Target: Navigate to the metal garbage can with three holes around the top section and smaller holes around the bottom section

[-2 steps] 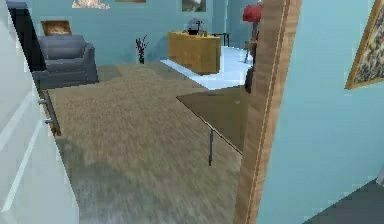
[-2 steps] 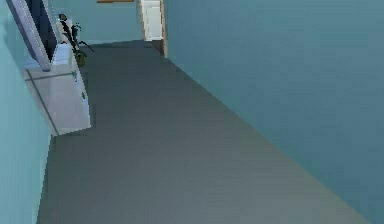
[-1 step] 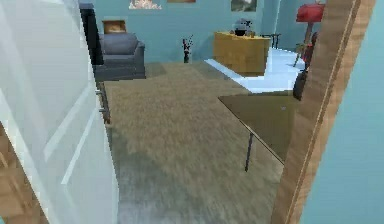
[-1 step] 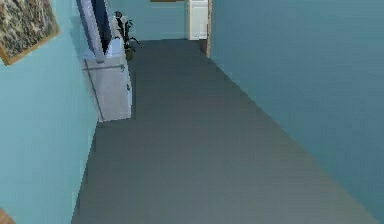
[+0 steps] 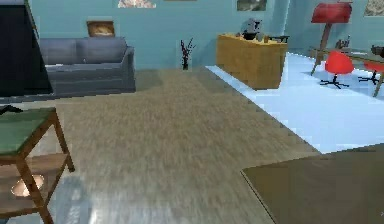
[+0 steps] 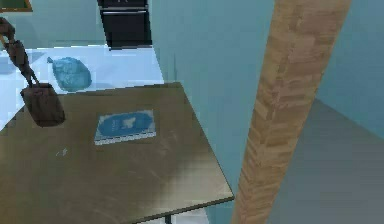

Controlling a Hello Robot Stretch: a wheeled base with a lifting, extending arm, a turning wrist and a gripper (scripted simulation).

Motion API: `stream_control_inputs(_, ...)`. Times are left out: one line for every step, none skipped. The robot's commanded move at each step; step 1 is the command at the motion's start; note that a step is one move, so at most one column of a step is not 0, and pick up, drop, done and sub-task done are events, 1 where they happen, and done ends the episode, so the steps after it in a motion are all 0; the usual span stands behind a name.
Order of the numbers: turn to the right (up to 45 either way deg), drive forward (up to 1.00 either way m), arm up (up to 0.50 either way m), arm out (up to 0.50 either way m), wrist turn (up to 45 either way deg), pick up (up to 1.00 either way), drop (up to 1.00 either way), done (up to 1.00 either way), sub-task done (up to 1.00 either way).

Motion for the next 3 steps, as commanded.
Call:
stream_control_inputs(-3.0,0.0,0.0,0.0,0.0,0.0,0.0,0.0,0.0)
stream_control_inputs(0.0,0.35,0.0,0.0,0.0,0.0,0.0,0.0,0.0)
stream_control_inputs(-18.0,0.0,0.0,0.0,0.0,0.0,0.0,0.0,0.0)
